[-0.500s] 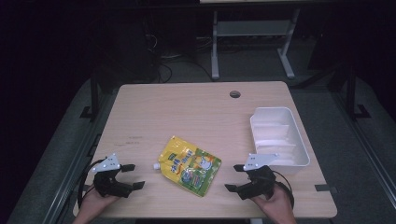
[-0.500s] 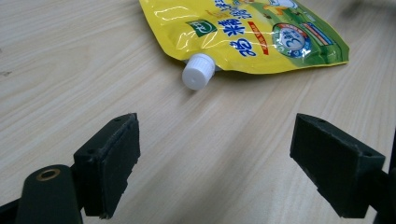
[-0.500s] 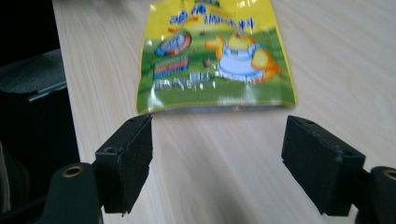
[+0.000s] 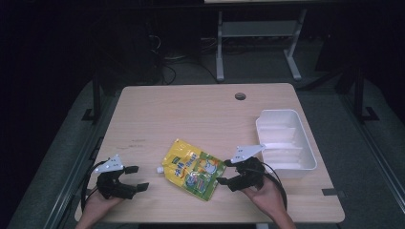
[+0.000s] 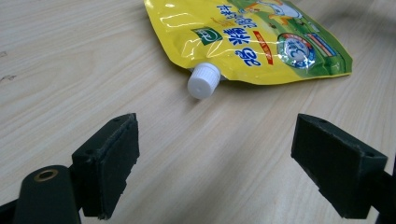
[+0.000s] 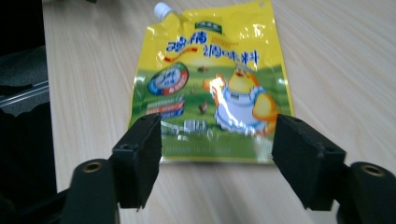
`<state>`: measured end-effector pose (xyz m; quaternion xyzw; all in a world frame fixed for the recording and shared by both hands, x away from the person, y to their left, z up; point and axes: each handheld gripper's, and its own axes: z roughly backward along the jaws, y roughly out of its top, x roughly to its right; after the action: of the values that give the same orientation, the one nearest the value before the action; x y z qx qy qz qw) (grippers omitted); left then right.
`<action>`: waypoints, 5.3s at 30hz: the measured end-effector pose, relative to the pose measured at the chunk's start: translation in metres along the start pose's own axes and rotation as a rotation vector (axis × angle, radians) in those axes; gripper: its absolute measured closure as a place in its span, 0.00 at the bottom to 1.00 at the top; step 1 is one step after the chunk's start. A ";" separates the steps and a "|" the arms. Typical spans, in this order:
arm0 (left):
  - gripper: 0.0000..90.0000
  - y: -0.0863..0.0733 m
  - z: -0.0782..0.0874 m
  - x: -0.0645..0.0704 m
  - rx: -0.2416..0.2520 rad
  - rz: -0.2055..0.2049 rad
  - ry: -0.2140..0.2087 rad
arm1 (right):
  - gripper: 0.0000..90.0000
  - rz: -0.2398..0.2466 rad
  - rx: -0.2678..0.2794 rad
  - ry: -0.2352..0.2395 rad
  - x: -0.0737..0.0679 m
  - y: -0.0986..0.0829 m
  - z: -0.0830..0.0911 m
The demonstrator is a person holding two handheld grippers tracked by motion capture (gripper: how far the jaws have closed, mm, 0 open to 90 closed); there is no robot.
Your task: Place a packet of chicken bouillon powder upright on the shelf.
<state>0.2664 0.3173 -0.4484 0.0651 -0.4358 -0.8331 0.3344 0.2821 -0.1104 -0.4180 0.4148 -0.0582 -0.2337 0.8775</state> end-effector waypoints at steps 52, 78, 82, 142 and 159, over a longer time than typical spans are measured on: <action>0.51 0.089 -0.083 -0.033 -0.275 0.229 0.023 | 0.95 0.106 -0.188 0.032 -0.010 0.009 -0.058; 0.82 0.081 -0.093 -0.042 -0.295 0.305 -0.095 | 0.95 0.073 -0.157 0.036 -0.008 0.004 -0.059; 0.92 0.071 -0.089 -0.051 -0.233 0.374 -0.163 | 0.94 0.071 -0.154 0.036 -0.008 0.003 -0.059; 1.00 0.156 -0.009 0.006 -0.129 -0.002 -0.241 | 0.30 -0.024 0.026 0.154 0.036 0.083 -0.057; 1.00 0.169 -0.014 0.026 -0.146 -0.079 -0.257 | 0.81 -0.033 0.048 0.498 0.049 0.081 -0.067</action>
<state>0.3370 0.2250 -0.3217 -0.0495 -0.4103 -0.8765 0.2469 0.3744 -0.0421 -0.4050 0.4813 0.1611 -0.1370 0.8507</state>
